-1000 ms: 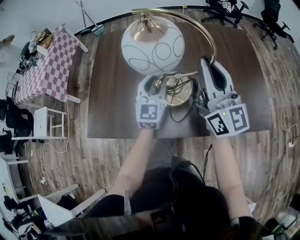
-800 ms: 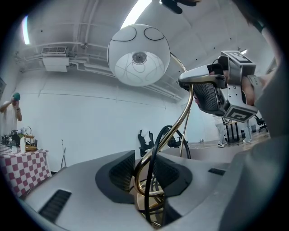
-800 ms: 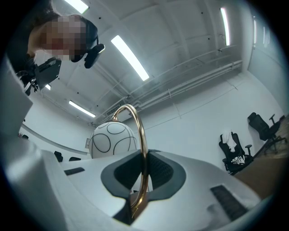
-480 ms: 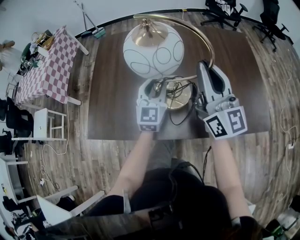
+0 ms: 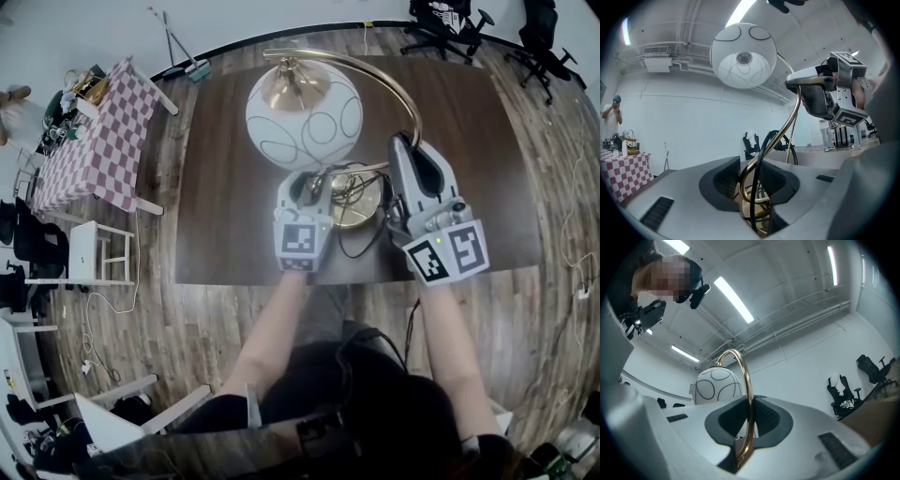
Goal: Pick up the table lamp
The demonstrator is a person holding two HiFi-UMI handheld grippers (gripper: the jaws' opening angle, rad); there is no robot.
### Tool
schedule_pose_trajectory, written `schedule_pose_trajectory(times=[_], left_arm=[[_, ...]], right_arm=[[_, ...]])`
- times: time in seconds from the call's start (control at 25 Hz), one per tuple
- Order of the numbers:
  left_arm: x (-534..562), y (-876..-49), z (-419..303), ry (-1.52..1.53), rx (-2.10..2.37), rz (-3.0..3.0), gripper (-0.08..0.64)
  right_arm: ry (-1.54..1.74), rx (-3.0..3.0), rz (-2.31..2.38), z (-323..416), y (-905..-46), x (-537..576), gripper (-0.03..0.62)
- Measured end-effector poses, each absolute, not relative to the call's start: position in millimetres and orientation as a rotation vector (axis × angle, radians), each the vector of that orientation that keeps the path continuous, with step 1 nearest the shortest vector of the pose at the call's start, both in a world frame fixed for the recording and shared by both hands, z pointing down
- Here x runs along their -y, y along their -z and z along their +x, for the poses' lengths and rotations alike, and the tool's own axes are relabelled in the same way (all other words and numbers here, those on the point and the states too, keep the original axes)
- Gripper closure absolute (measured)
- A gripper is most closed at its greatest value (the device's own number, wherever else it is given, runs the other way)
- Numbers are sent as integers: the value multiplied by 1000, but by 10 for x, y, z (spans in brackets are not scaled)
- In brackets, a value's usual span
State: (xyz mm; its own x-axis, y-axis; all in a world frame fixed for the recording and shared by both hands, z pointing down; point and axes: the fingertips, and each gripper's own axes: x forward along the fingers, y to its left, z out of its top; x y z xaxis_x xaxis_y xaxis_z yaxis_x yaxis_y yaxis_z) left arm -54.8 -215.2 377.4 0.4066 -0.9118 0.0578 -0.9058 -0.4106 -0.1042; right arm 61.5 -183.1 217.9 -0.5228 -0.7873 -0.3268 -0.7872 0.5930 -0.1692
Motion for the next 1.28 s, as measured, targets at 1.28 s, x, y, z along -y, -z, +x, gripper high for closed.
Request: schedule_pose_trajectory(times=[1.28], left_arm=[[2214,-3738,-542,164,-1658,-2549,441]], right_arm=[[-38,-2427,-1235,637,-2138,1864,566]])
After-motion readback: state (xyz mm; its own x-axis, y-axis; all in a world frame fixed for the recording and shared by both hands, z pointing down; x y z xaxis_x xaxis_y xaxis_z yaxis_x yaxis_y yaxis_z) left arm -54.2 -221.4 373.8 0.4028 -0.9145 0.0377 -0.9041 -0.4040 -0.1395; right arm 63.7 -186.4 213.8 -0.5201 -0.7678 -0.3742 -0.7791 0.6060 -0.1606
